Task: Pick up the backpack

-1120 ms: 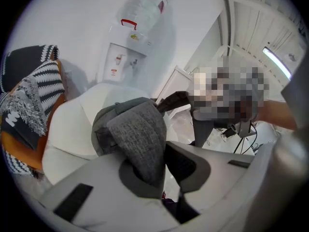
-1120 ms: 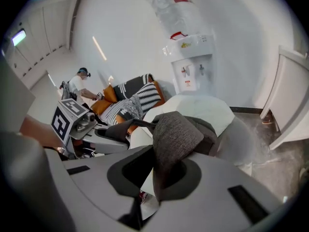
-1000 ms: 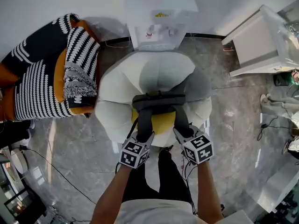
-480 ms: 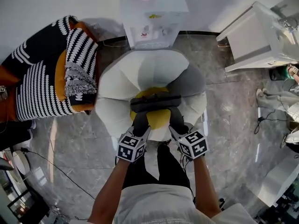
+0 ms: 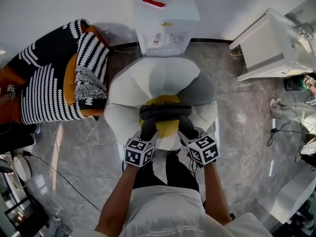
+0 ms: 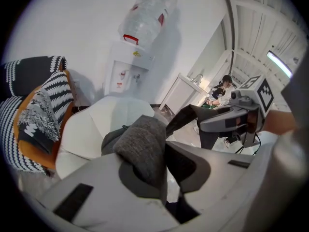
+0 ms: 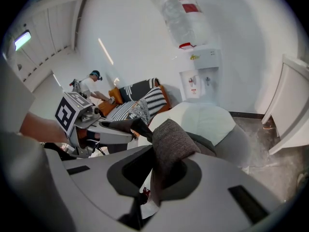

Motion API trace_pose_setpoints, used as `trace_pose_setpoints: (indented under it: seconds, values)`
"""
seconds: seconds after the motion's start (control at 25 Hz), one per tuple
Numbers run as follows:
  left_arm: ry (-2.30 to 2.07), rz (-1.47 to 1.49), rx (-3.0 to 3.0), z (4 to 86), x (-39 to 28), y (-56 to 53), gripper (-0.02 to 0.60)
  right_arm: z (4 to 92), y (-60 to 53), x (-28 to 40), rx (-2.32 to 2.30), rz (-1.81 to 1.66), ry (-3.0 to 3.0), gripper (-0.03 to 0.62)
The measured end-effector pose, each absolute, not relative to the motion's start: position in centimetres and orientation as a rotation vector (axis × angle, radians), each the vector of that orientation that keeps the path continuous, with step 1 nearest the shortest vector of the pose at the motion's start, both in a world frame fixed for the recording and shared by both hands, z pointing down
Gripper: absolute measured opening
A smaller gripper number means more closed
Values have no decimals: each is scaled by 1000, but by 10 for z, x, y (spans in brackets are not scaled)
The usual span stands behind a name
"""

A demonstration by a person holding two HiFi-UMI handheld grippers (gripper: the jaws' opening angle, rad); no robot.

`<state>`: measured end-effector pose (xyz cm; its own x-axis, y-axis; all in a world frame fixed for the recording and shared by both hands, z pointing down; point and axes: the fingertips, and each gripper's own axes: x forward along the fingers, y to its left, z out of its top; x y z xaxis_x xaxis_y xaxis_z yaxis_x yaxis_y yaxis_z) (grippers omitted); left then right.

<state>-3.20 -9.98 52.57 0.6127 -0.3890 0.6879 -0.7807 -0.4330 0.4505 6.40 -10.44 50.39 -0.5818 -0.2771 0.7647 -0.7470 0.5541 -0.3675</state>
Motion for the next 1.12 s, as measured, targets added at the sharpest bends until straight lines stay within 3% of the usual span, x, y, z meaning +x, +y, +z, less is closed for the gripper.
trace_pose_setpoints:
  seconds: [1.12]
  values:
    - [-1140, 463, 2217, 379, -78, -141, 38, 361, -133, 24, 803, 589, -2392, 35]
